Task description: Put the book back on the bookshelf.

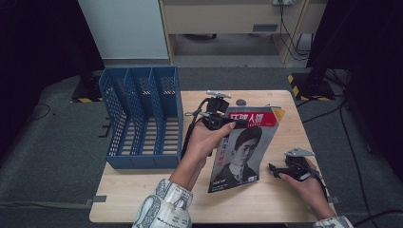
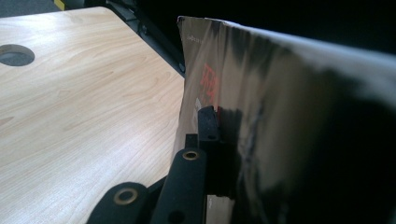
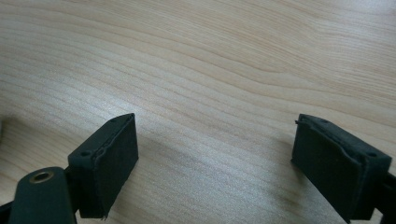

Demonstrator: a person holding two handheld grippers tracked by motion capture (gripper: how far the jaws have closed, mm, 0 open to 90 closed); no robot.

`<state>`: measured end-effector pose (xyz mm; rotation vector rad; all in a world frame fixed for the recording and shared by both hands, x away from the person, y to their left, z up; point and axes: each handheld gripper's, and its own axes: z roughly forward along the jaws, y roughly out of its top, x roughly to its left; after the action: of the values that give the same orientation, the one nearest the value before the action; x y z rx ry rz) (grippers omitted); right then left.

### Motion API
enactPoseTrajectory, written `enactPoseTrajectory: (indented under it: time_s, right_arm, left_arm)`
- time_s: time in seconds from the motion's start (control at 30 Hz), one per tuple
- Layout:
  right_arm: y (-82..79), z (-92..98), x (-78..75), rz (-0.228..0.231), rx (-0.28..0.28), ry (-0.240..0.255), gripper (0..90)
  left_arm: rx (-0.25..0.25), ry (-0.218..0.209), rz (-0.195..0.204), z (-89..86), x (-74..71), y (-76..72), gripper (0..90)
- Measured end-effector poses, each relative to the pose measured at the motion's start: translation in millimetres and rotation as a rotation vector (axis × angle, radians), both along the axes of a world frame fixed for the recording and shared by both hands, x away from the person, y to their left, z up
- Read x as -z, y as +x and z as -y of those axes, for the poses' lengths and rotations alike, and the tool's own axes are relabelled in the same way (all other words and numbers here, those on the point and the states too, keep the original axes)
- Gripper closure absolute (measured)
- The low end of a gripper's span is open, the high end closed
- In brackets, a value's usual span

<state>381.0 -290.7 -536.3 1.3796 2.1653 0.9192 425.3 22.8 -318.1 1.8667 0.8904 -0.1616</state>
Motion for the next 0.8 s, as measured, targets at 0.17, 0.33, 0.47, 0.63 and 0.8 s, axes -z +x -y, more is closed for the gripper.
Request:
enactPoseTrajectory:
  time_s: [0.17, 0.33, 0.47, 0.63, 0.8]
  right_arm:
    - [0.0, 0.0, 0.1, 0.002, 0.0, 0.0, 14.5]
    - [0.1, 0.1, 0.3, 0.006, -0.002, -0.001, 14.5]
    - [-0.2, -0.1, 0.4, 0.005, 0.0, 0.002, 14.5]
    - [-0.4, 0.3, 0.8, 0.008, -0.004, 0.0, 14.4]
    - [-0.8, -0.1, 1.7, 0.017, -0.001, 0.008, 14.0]
  left_arm:
    - [-0.017, -0.008, 0.002, -9.7, -3.7, 0.9, 86.4]
    - [-0.032, -0.031, 0.0, -18.5, -8.5, 1.2, 86.4]
    - [-0.043, -0.043, 0.007, -25.6, -13.3, 0.4, 86.4]
    - [-0.058, -0.058, 0.006, -35.0, -16.7, -0.4, 86.4]
    - [-0.075, -0.061, 0.01, -42.5, -18.6, -0.2, 86.4]
